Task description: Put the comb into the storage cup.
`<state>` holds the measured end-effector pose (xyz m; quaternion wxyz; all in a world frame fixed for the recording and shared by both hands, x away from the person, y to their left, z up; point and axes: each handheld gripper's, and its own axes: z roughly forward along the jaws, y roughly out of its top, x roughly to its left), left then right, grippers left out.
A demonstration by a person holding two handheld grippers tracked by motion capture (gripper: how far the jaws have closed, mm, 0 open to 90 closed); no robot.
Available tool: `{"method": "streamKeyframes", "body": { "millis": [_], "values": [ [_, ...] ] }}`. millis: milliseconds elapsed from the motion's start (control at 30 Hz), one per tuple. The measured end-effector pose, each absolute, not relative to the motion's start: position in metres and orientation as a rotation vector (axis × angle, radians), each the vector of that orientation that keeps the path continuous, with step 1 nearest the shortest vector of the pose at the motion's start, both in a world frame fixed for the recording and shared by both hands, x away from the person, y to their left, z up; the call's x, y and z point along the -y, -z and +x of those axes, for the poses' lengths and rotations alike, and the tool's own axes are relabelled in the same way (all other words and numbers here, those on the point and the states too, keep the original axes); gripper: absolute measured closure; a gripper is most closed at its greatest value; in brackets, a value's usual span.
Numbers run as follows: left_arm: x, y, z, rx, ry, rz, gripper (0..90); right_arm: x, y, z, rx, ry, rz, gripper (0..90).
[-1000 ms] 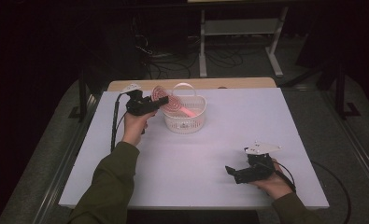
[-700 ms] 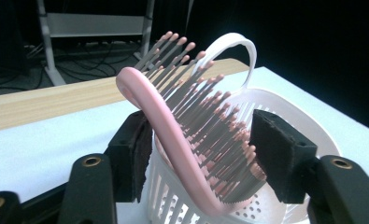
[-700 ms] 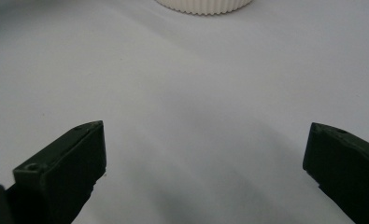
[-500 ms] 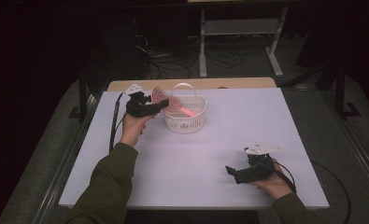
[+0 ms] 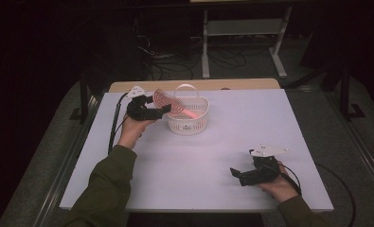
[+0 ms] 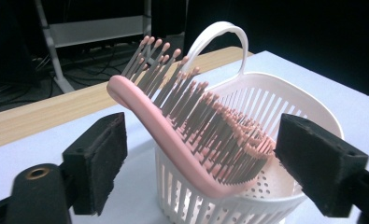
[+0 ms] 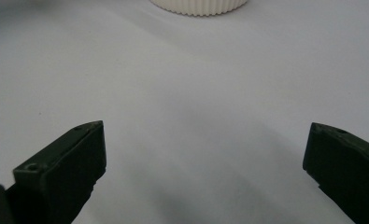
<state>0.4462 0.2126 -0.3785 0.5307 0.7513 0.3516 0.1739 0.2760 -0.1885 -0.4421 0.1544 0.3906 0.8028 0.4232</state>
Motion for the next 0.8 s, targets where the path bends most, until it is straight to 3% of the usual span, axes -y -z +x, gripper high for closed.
{"method": "streamKeyframes", "body": {
  "millis": [333, 800],
  "values": [
    [-0.221, 0.377, 0.437, -0.829, -0.419, 1.842, 5.3, 0.186, 0.441, 0.276, -2.304, -1.204, 1.110, 0.0],
    [-0.233, 0.381, 0.418, -0.800, -0.414, 1.894, 2.0, 0.183, 0.441, 0.276, -2.307, -1.198, 1.105, 0.0]
  ]
}}
